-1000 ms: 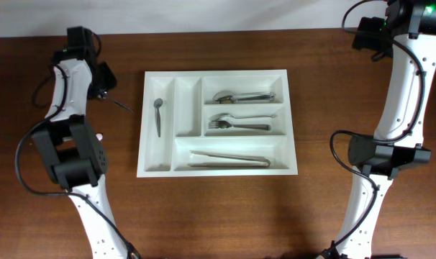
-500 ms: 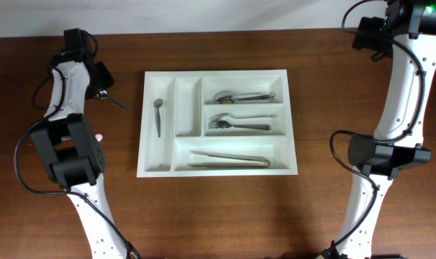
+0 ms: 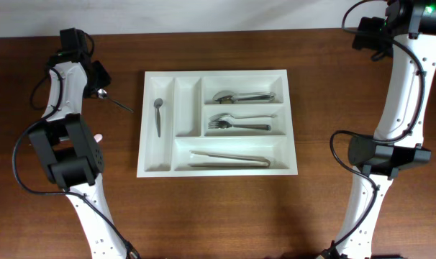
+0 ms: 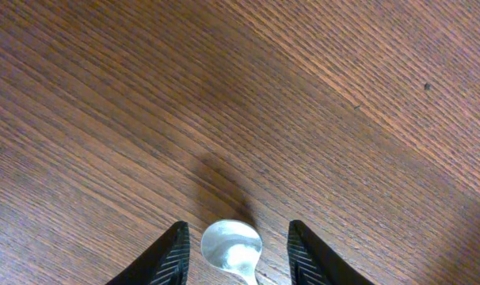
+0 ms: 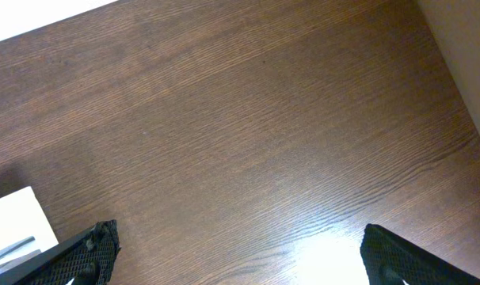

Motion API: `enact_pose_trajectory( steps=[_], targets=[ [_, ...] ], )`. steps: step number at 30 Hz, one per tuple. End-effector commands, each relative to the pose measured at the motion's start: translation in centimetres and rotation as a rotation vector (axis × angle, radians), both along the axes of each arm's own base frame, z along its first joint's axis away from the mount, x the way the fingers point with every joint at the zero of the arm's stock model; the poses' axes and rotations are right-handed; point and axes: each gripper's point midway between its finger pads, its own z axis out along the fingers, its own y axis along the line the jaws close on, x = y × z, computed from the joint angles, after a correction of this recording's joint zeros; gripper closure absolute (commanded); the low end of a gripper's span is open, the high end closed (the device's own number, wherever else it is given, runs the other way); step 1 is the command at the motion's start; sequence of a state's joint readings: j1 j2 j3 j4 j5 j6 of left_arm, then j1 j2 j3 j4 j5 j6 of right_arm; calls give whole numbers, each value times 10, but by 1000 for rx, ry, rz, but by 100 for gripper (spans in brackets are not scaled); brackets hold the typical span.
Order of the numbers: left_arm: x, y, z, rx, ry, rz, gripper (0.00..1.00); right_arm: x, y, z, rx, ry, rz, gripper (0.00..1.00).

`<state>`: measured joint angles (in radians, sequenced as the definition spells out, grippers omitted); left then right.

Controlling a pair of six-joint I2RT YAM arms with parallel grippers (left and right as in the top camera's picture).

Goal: Pack container

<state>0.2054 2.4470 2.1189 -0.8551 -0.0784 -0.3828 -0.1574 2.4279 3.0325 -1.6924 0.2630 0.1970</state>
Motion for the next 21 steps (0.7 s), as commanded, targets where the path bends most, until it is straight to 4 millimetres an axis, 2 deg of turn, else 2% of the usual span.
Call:
enact_pose_trajectory(
  steps=[1, 7, 13, 15, 21],
  targets=[
    [0, 3, -10, -15, 10, 10, 58, -7, 1, 24, -10, -49, 5, 1],
    [-3, 2, -22, -24, 34, 9, 58, -7, 1, 24, -10, -49, 5, 1],
    [-2, 2, -22, -21, 32, 10, 57, -7, 1, 24, -10, -49, 5, 1],
    [-2, 3, -22, -19, 30, 11, 51, -7, 1, 24, -10, -49, 5, 1],
    [-1, 3, -22, -18, 25, 10, 51, -7, 1, 24, -10, -49, 5, 1]
  ],
)
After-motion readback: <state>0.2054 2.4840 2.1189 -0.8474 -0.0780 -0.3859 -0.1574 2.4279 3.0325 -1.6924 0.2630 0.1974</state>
